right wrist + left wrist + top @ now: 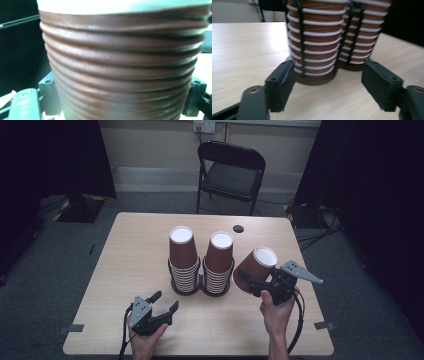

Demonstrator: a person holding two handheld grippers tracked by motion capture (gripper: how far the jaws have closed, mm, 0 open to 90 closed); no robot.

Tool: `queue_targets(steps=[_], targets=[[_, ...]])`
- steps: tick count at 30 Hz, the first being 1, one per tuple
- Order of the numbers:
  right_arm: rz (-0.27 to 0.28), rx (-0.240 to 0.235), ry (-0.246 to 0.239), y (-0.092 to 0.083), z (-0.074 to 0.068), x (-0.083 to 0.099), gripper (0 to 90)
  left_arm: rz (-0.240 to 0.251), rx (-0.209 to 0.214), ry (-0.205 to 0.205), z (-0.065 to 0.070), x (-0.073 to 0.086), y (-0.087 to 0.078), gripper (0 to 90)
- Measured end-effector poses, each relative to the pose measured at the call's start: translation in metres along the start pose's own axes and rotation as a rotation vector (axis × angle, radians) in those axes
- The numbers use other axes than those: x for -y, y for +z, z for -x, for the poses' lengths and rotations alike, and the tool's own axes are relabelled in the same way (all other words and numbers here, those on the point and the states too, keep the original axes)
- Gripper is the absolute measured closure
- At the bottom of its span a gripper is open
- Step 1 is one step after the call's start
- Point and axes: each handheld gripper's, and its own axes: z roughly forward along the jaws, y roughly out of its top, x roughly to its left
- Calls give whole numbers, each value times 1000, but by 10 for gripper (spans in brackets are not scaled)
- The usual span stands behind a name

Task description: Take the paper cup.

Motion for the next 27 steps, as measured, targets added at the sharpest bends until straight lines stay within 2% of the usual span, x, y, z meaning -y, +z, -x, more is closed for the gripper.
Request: queue_targets(steps=[2, 3, 7, 10, 14, 16, 18, 19, 20, 21, 22, 23, 25, 27], targets=[[-17, 0, 9, 2, -1, 6, 148, 10, 5, 28, 5, -4, 0, 273], [-18, -6, 20, 2, -1, 8, 147, 17, 21, 27, 7, -6, 1, 278], [-28, -31, 60, 5, -3, 23, 148, 26, 37, 33, 14, -10, 6, 309], [-34, -29, 66, 7, -4, 28, 148, 24, 55, 55, 18, -11, 9, 307], [-34, -33, 115, 8, -4, 41, 148, 13, 115, 46, 20, -10, 14, 330], [-31, -40, 145, 8, -4, 48, 147, 8, 153, 1, 19, -9, 15, 328], [-31, -49, 186, 8, -4, 58, 148, 7, 153, -6, 20, -8, 16, 349], [-30, -55, 201, 8, -4, 61, 147, 2, 188, -20, 20, -7, 18, 351], [-30, -55, 201, 8, -4, 61, 147, 2, 188, -20, 20, -7, 18, 351], [-21, -74, 232, 8, -5, 66, 147, 5, 198, -9, 23, -7, 19, 352], [-21, -74, 232, 8, -5, 66, 147, 5, 198, -9, 23, -7, 19, 357], [-21, -99, 260, 9, -5, 71, 147, 10, 209, -1, 23, -7, 19, 366], [-23, -108, 268, 10, -6, 73, 147, 23, 211, 7, 27, -8, 19, 371], [-27, -111, 287, 11, -8, 76, 148, 37, 230, 12, 31, -11, 20, 385]])
